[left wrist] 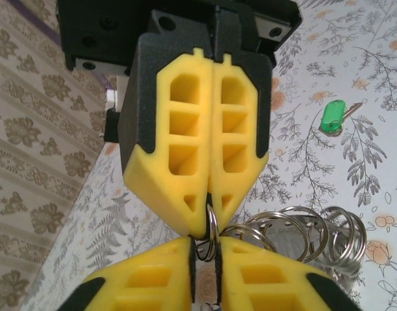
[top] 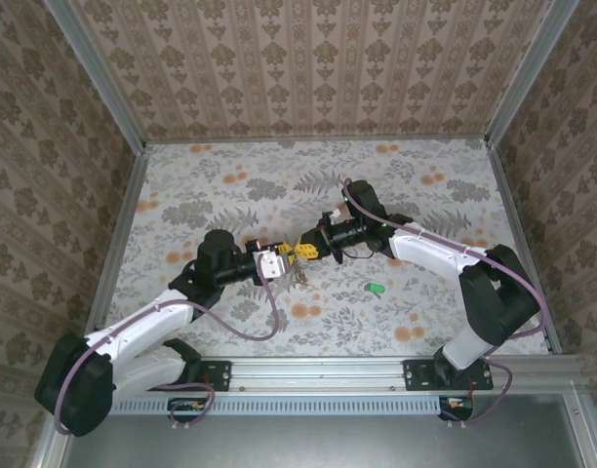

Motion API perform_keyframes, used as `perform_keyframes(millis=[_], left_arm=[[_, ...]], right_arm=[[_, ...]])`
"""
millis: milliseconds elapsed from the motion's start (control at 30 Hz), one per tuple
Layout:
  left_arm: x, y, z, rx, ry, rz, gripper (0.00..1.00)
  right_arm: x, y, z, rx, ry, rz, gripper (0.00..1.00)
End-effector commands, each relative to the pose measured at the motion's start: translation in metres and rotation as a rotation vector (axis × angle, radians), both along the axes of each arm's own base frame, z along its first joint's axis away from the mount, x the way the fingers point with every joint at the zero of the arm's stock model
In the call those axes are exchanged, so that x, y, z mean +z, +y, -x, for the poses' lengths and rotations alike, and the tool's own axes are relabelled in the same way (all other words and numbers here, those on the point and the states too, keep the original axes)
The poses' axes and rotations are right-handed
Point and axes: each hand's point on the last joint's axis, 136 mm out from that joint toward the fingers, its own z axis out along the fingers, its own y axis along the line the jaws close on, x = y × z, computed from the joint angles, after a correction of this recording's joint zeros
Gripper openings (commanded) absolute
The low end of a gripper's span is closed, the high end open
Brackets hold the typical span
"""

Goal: Put the keys on the keyring

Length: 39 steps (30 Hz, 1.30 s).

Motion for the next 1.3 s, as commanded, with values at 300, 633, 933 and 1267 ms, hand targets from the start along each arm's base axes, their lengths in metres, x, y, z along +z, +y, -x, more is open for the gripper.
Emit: perform_keyframes(millis=[300, 633, 933, 1267], left_arm=[[0.023, -0.004, 0.0, 0.008, 0.002, 0.029, 0.0], [0.04, 0.007, -0.004, 0.056, 0.087, 0.087, 0.0], [0.059, 0.01, 0.005, 0.007, 0.155, 0.178, 0.0], [0.063, 0.005, 0.023, -0.1, 0.188, 0.166, 0.0]], right_arm=[[0.02, -0.005, 0.005, -0.011, -0.088, -0.026, 0.21], [0.044, -0.052, -0.018, 0.048, -0.64, 0.099, 0.32], [0.058, -0.046, 0.017, 0.501, -1.794, 0.185, 0.3], [0.035, -0.026, 0.024, 0.921, -2.205, 0.172, 0.33]])
